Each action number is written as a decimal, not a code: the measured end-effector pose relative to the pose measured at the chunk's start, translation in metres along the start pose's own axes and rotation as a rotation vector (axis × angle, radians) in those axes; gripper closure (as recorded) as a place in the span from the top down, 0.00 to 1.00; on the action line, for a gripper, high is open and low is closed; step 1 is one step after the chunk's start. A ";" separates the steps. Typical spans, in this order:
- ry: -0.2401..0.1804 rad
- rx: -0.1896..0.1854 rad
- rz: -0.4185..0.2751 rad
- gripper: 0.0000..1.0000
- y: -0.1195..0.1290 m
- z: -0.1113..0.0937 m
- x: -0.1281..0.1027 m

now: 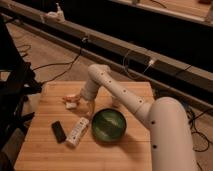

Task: Stand the bottle upright

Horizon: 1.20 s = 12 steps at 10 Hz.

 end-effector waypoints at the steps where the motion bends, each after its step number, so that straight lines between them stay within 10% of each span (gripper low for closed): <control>1: -0.010 -0.009 0.005 0.80 0.003 0.004 0.004; 7: -0.055 -0.050 0.055 0.78 0.026 0.023 0.014; 12: -0.064 -0.056 0.083 0.33 0.034 0.024 0.017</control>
